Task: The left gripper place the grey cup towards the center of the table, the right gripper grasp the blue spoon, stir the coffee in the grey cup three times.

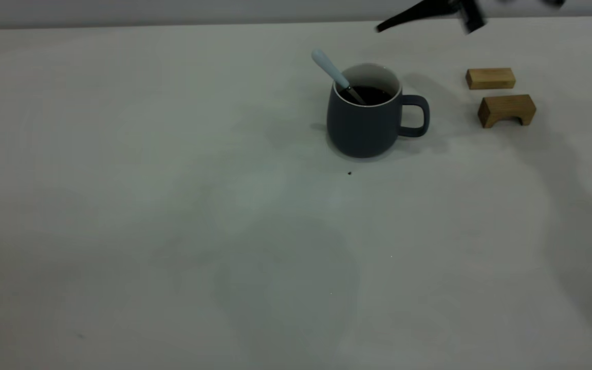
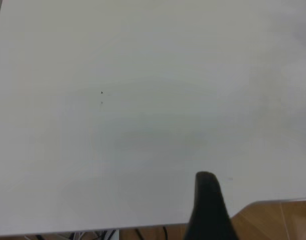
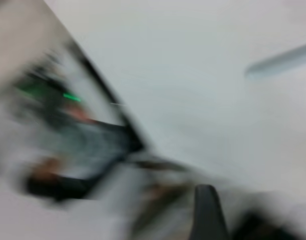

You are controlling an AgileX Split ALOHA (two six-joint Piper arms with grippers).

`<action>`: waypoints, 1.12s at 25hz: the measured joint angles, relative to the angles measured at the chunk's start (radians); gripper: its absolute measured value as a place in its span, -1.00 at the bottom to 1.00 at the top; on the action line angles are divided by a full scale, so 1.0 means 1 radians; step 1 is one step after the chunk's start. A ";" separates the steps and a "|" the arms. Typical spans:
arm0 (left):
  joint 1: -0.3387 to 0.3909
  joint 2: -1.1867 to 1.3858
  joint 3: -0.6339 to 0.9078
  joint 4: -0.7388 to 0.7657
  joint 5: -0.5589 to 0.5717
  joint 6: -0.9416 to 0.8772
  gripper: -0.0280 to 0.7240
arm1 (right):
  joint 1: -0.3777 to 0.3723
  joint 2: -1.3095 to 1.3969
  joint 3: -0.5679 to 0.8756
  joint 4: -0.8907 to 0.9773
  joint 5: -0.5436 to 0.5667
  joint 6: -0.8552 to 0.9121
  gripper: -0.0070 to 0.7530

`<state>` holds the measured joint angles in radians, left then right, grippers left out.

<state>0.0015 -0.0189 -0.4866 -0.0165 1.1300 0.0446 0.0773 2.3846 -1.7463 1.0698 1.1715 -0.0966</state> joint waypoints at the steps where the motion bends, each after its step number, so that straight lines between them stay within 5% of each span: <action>1: 0.000 0.000 0.000 0.000 0.000 0.000 0.63 | 0.006 -0.037 0.000 -0.088 0.003 -0.078 0.36; 6: 0.000 0.000 0.000 0.000 0.000 0.001 0.63 | 0.023 -0.221 0.000 -0.398 0.024 -0.343 -0.01; 12: 0.000 0.000 0.000 0.000 0.000 0.001 0.63 | 0.023 -0.432 0.001 -0.523 0.039 -0.430 -0.39; 21: 0.000 0.000 0.000 0.000 0.000 0.001 0.63 | 0.023 -0.695 0.002 -0.914 0.066 0.006 -0.49; 28: 0.000 0.000 0.000 0.000 0.000 0.001 0.63 | 0.023 -0.902 0.139 -0.987 0.066 0.008 -0.48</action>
<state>0.0015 -0.0189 -0.4866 -0.0165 1.1300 0.0457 0.1007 1.4830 -1.6071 0.0832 1.2373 -0.0881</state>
